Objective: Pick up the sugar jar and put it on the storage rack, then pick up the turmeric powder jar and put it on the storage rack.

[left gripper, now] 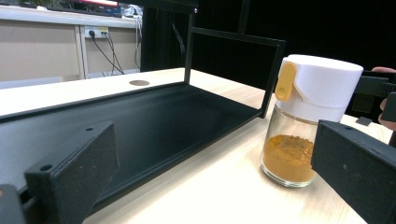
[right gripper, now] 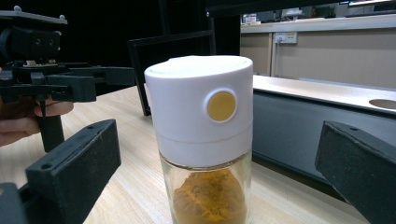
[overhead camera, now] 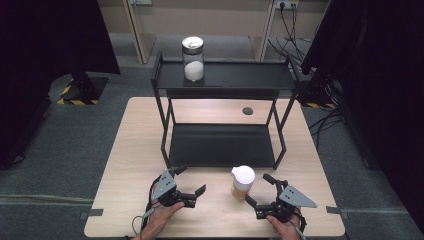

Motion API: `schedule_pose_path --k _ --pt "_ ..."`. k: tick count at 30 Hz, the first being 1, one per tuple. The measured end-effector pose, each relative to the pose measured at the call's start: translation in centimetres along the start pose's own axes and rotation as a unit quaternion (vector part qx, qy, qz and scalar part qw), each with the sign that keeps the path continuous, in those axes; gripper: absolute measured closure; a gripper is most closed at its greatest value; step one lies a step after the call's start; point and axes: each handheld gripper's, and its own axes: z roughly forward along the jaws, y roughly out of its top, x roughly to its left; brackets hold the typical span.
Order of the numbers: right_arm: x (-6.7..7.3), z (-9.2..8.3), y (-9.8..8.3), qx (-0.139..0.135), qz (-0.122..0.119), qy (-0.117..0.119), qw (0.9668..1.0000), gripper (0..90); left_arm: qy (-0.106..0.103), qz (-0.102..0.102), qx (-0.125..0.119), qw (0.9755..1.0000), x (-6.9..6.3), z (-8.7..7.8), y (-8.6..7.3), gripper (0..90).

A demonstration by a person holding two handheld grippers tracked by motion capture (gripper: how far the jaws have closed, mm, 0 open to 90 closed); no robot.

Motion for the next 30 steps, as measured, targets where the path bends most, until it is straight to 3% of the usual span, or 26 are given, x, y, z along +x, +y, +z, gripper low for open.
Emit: schedule_pose_path --k 18,30 --pt "0.01 0.1 -0.05 0.002 0.002 -0.001 1.0 0.5 0.004 -0.004 0.0 1.0 -0.24 -0.5 -0.46 0.3" --pt "0.45 0.47 0.0 0.003 -0.001 -0.006 1.0 0.5 0.006 0.004 0.0 1.0 -0.51 -0.87 -0.64 0.3"
